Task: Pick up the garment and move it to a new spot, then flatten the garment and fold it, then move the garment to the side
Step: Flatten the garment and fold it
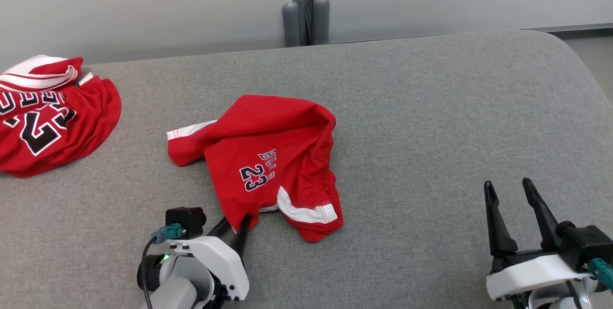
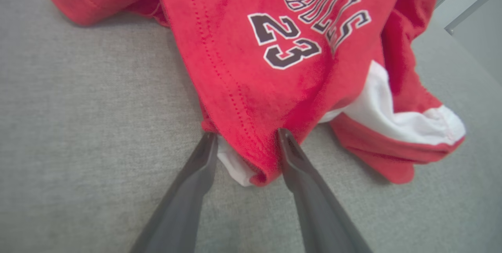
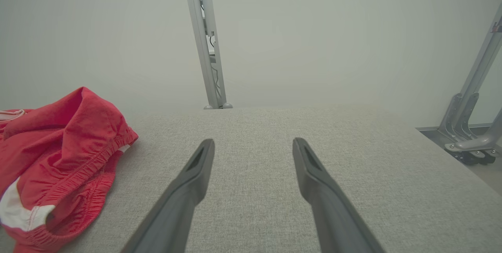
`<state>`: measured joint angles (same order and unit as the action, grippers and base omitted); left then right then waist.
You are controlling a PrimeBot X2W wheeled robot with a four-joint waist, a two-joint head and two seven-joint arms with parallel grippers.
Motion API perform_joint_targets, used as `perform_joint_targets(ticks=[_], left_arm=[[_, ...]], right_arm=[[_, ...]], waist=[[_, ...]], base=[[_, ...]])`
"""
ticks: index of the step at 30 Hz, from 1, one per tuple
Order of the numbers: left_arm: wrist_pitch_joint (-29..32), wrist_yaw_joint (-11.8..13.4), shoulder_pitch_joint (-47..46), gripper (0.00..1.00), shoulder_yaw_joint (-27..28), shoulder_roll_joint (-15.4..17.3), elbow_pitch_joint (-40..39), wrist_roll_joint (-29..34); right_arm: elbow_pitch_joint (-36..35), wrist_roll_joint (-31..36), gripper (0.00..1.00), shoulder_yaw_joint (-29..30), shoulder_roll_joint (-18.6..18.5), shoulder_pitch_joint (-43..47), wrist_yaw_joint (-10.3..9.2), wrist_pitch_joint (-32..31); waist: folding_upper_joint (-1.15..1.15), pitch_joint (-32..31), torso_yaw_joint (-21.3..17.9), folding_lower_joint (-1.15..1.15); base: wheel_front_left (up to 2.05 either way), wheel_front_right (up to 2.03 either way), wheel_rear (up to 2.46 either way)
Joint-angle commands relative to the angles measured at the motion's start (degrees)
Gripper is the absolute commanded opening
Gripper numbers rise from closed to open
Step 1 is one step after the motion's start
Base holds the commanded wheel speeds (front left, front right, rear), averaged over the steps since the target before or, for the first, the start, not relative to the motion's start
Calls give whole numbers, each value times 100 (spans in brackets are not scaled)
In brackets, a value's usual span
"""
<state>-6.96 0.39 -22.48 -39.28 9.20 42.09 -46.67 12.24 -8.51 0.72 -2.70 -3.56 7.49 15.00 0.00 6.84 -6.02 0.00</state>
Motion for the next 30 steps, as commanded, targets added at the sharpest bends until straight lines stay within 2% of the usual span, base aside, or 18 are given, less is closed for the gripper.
perform_joint_targets(ticks=[1,7,11,16,21,30], left_arm=[[-57,-80,35,0,46,0,28,-73],[-330,-162,-83,0,129,-8,77,-99],[-498,-44,-182,0,216,143,-11,-2],[-545,150,-176,0,308,483,-298,80],[-233,429,64,0,358,980,-844,107],[395,811,617,0,490,1694,-1854,-78]], right_arm=[[-7,14,100,16,-36,-45,1,36],[-12,30,100,71,-35,-45,1,36],[-17,1,100,109,-36,-18,1,36],[11,-30,100,119,-36,14,1,36],[27,-56,100,112,-37,5,1,37],[60,-74,100,75,-37,-45,1,36]], waist=[[0,3,-1,0],[0,-21,69,0],[0,-60,193,0],[0,-120,388,0],[0,-143,558,0],[0,-119,593,0]], base=[[0,0,0],[0,0,0],[0,0,0],[0,0,0],[0,0,0],[0,0,0]])
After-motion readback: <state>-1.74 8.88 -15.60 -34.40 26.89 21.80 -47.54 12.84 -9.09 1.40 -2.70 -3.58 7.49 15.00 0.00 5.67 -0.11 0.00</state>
